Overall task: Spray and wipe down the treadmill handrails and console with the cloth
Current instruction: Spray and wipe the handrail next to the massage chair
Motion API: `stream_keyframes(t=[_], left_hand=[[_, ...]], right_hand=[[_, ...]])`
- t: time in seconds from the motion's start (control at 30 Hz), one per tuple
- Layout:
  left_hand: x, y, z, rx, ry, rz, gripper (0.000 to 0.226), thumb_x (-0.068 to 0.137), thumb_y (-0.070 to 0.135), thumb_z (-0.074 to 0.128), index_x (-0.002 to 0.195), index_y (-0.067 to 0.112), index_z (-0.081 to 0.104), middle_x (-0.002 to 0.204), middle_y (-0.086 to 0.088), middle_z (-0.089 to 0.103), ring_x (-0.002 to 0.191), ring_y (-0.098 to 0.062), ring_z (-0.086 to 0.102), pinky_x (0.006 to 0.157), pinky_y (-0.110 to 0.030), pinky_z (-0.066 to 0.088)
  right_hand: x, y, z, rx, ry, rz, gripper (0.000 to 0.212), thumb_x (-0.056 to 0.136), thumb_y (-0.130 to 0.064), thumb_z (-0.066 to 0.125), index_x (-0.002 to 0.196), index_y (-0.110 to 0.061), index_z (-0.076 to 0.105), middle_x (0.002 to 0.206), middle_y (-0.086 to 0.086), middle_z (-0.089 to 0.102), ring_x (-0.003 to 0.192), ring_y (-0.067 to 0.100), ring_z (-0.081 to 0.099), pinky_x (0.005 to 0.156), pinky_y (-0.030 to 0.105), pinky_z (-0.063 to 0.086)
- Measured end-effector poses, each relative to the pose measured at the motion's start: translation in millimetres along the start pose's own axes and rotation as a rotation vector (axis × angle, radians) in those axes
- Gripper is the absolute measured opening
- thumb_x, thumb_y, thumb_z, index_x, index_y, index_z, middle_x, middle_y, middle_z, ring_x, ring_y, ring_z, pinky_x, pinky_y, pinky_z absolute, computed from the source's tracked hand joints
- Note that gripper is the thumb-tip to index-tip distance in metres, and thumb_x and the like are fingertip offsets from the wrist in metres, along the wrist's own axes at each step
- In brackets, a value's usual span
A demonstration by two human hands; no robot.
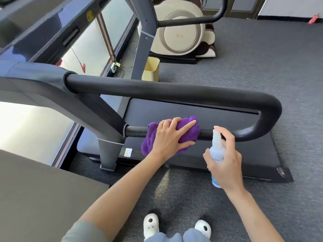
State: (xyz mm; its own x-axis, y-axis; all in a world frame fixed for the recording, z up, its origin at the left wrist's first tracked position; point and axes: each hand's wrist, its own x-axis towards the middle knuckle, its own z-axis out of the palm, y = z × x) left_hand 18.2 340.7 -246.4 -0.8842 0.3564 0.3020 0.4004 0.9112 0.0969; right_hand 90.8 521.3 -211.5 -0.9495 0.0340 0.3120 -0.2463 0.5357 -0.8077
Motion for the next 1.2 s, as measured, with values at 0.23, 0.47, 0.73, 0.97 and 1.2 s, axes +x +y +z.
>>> stream_keyframes(t=[0.23, 0.47, 0.73, 0.97, 1.2], left_hand=[[-52, -107, -12, 0.087, -0.061, -0.07, 0.078, 0.077, 0.069, 0.059, 0.142, 0.028, 0.046, 0.121, -0.016, 0.055, 0.095, -0.036, 0.057, 0.083, -0.048, 0.049], [-24, -58, -1, 0.016, 0.035, -0.087, 0.068, 0.082, 0.072, 0.044, 0.139, 0.035, 0.051, 0.119, -0.01, 0.059, 0.099, -0.034, 0.057, 0.08, -0.045, 0.047], [16, 12, 3, -0.118, -0.05, -0.075, 0.07, 0.077, 0.078, 0.047, 0.13, 0.033, 0.056, 0.119, -0.001, 0.058, 0.097, -0.025, 0.057, 0.082, -0.039, 0.045], [-32, -78, -16, -0.046, -0.081, -0.287, 0.079, 0.072, 0.086, 0.036, 0.126, 0.033, 0.06, 0.117, -0.003, 0.058, 0.096, -0.031, 0.058, 0.084, -0.041, 0.045], [25, 16, 0, -0.03, -0.068, -0.235, 0.071, 0.077, 0.084, 0.029, 0.119, 0.038, 0.062, 0.109, 0.0, 0.061, 0.096, -0.026, 0.058, 0.079, -0.038, 0.042]], right_hand=[[4, 1, 3, 0.022, -0.006, 0.025, 0.062, 0.08, -0.016, 0.06, 0.132, -0.044, 0.04, 0.121, -0.021, 0.062, 0.078, 0.005, 0.055, 0.075, 0.011, 0.046], [-6, 12, -26, -0.019, 0.075, 0.075, 0.072, 0.081, -0.002, 0.067, 0.13, -0.047, 0.038, 0.122, -0.046, 0.05, 0.091, -0.003, 0.057, 0.076, 0.004, 0.042], [4, 5, -16, 0.0, 0.037, 0.057, 0.063, 0.078, -0.012, 0.06, 0.133, -0.039, 0.041, 0.126, -0.047, 0.045, 0.087, -0.001, 0.055, 0.08, -0.001, 0.037], [7, -1, -5, 0.037, 0.01, 0.068, 0.063, 0.078, -0.011, 0.059, 0.132, -0.041, 0.042, 0.108, -0.04, 0.055, 0.086, -0.012, 0.053, 0.076, -0.001, 0.037], [-10, 11, -47, -0.019, 0.07, 0.059, 0.064, 0.078, -0.011, 0.061, 0.129, -0.046, 0.041, 0.122, -0.051, 0.047, 0.091, -0.018, 0.054, 0.079, -0.003, 0.036]])
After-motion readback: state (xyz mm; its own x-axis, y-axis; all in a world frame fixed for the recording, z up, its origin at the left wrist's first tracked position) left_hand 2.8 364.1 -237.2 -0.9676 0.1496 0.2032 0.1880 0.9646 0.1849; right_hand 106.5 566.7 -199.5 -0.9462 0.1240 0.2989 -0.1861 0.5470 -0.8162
